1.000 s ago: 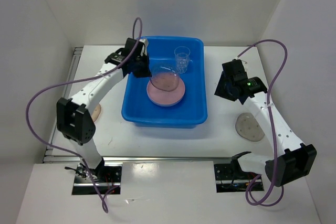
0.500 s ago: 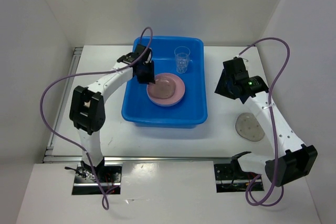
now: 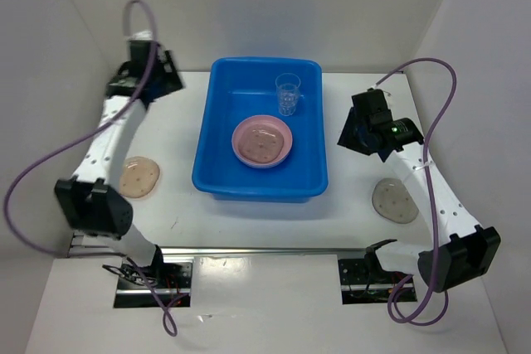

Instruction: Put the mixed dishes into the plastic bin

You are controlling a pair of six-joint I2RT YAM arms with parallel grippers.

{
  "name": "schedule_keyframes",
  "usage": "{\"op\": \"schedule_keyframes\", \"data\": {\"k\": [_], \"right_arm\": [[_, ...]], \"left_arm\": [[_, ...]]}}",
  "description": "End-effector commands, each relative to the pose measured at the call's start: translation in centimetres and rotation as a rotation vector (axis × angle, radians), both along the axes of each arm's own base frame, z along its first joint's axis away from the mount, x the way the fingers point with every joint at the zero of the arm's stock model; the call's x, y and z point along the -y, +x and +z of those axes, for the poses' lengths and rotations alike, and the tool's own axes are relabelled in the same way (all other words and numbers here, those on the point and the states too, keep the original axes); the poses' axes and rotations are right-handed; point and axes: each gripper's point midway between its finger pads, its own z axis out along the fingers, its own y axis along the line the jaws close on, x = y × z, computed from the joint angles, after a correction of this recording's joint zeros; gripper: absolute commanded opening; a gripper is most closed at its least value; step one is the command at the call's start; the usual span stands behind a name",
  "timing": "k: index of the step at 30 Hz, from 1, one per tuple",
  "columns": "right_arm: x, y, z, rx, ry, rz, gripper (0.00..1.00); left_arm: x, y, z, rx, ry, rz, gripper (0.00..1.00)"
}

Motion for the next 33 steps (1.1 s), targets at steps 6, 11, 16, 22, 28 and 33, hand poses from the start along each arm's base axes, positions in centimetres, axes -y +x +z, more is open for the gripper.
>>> {"op": "schedule_keyframes", "data": {"k": [6,11,16,22,28,33], "right_arm": [[-1.9,1.2,0.6,0.049,0.032,0.096,0.48],[-1.8,0.7,0.8,0.073,0.025,0.125,0.48],[-1.2,-0.3,0.7,0.085,0.008,0.132,0.49],[-1.4,0.1,1.5,0.127,0.004,0.16,0.5],[-1.9,0.7,0.8,0.119,0.01,0.182,0.5],[-2.1,1.3,-0.3,0.096,-0.008,0.196,0.5]], "left_arm": [[-17.8,-8.3,-6.1,-0.128,0.196,0.549,0.82],[-20.5,-10.7,-10.1,-0.305,0.15,0.598,0.82],[-20.4,-13.1,-15.4,-0.487,0.075,0.594,0.82],[-19.2,-14.3,-19.7,-0.629,0.043,0.545,0.82],[-17.7,-13.8,-21.0,-0.64,-0.029,0.477,0.8],[-15.8,-11.4,-19.5,-0.577,-0.09,0.429,0.75]]}}
